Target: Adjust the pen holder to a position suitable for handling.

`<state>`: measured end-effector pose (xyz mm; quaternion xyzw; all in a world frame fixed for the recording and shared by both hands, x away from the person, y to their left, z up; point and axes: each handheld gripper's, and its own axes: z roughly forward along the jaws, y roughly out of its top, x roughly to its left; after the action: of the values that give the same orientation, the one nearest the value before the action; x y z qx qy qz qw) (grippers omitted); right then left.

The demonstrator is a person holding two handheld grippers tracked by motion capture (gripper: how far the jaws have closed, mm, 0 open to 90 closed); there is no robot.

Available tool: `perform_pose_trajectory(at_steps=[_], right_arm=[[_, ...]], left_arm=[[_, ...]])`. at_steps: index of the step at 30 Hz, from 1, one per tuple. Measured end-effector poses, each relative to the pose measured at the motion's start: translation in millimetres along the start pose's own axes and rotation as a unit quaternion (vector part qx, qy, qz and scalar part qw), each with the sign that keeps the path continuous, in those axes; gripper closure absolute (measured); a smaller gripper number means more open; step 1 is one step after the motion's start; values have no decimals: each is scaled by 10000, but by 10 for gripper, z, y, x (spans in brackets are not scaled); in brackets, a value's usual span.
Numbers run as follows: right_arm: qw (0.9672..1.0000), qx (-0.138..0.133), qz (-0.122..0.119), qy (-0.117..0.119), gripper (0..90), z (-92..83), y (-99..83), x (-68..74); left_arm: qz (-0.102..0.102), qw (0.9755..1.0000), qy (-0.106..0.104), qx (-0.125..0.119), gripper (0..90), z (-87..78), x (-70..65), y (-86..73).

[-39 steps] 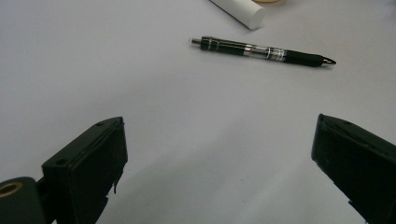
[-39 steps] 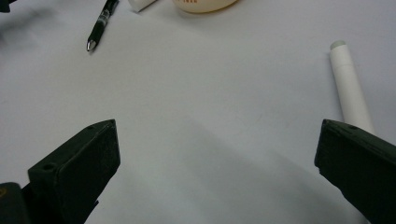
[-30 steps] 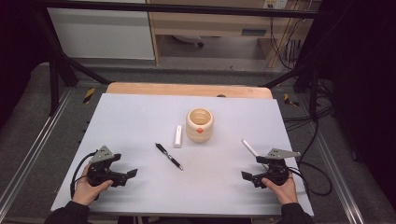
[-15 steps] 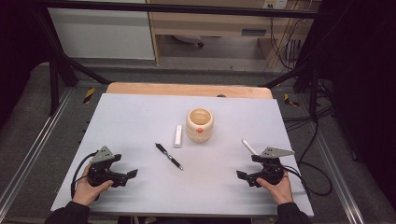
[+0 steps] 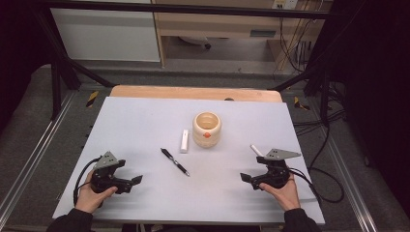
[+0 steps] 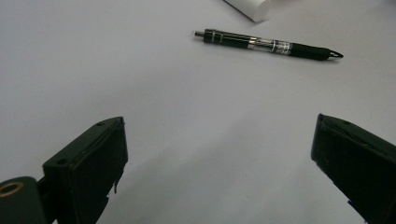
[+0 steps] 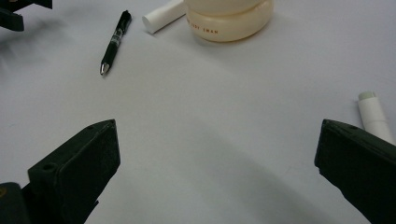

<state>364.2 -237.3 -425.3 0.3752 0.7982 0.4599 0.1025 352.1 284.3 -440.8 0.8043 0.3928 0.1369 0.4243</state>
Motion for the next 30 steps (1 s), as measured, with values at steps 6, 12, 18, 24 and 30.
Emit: perform_pose_trajectory(at_steps=[6,12,18,24,30], right_arm=[[10000,-3,-73,33,8,41,105,38],[9998,2,-175,30,8,91,218,81],[9997,44,-235,16,8,149,312,115],[9994,38,-338,52,11,232,447,170],[9992,37,-403,56,13,311,561,219]], left_arm=[[-8,10000,27,15,38,2,5,-4],[-14,10000,23,22,38,7,3,-4],[1,10000,22,45,38,10,2,-5],[21,10000,43,61,38,13,1,-5],[35,10000,44,73,38,17,-3,-4]])
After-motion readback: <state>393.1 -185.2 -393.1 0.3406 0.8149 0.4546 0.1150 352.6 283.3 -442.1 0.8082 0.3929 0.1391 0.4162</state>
